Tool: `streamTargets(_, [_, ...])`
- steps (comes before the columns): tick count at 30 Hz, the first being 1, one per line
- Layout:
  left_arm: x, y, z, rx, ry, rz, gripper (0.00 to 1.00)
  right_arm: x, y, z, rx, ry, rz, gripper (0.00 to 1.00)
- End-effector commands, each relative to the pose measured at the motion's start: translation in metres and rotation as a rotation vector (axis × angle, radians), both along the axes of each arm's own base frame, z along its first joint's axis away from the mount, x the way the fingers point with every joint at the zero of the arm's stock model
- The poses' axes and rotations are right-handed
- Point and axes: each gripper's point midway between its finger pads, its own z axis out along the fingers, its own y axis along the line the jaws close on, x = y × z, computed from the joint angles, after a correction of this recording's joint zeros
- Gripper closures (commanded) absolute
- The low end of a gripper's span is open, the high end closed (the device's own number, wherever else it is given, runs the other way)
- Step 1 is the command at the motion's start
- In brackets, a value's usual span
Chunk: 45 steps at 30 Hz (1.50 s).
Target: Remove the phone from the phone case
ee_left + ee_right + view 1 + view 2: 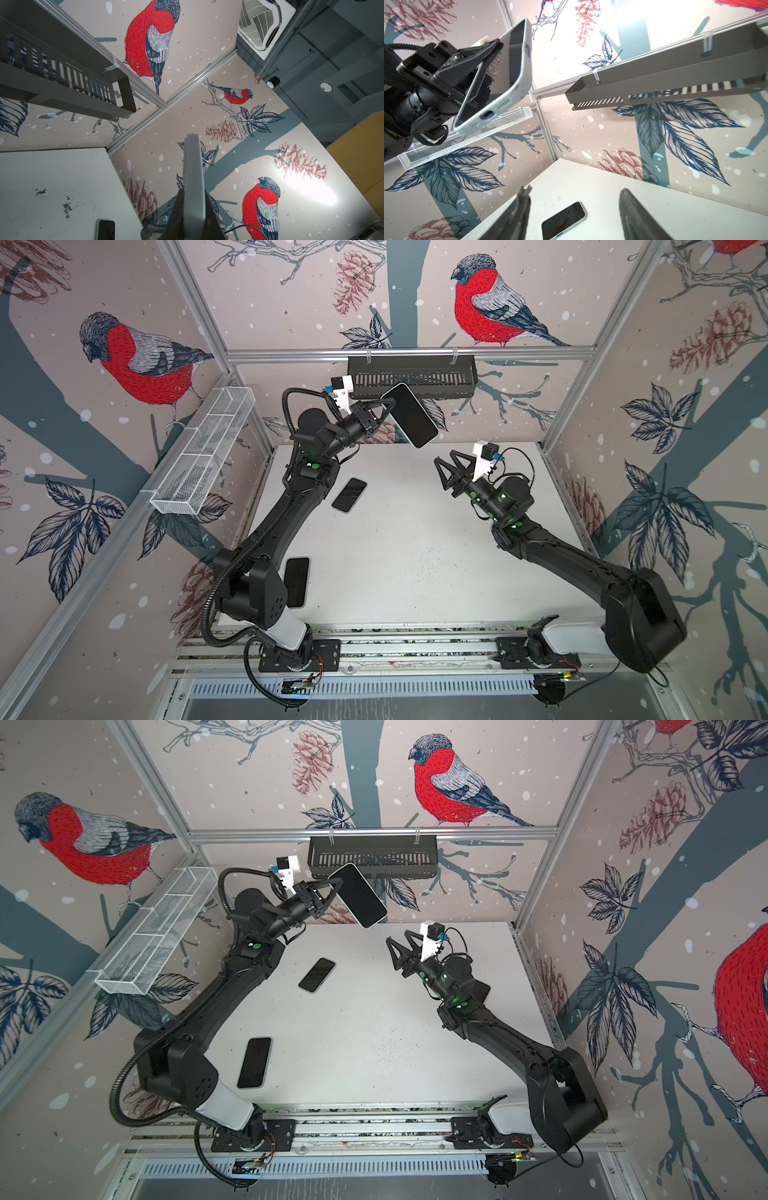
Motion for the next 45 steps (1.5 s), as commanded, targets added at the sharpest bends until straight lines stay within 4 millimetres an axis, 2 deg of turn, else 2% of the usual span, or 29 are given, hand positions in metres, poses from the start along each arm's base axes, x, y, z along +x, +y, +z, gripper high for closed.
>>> streamTargets(1, [-0.014,0.003,0.021,-0.024,-0.139,-0.02,1.0,-0.015,-0.003,0.022,0.1,0.016,0.102,0.17])
streamTargets(3, [-0.011,0.003,0.019,-0.06,-0.151,-0.025,1.0,-0.018,0.005,0.032,0.176,0.078,0.185,0.1])
streamTargets(7, [-0.012,0.005,0.026,-0.14,-0.204,-0.039,1.0,-0.03,0.03,0.054,0.315,0.152,0.436,0.1])
streamTargets(12, [-0.018,0.003,0.035,-0.151,-0.264,-0.032,1.0,-0.051,0.042,0.075,0.453,0.088,0.593,0.11])
streamTargets(16, [-0.018,0.003,0.033,-0.164,-0.258,-0.033,1.0,-0.046,0.051,0.072,0.453,0.103,0.607,0.14])
streamTargets(20, [-0.019,0.002,0.03,-0.16,-0.254,-0.029,1.0,-0.047,0.052,0.079,0.467,0.079,0.626,0.2])
streamTargets(27, [-0.022,0.002,0.031,-0.169,-0.259,-0.025,1.0,-0.042,0.059,0.076,0.474,0.099,0.652,0.37])
streamTargets(38, [-0.022,-0.001,0.031,-0.17,-0.26,-0.028,1.0,-0.041,0.065,0.071,0.481,0.115,0.659,0.53])
streamTargets(45, [-0.024,-0.003,0.03,-0.169,-0.259,-0.036,1.0,-0.037,0.065,0.07,0.489,0.12,0.652,0.67])
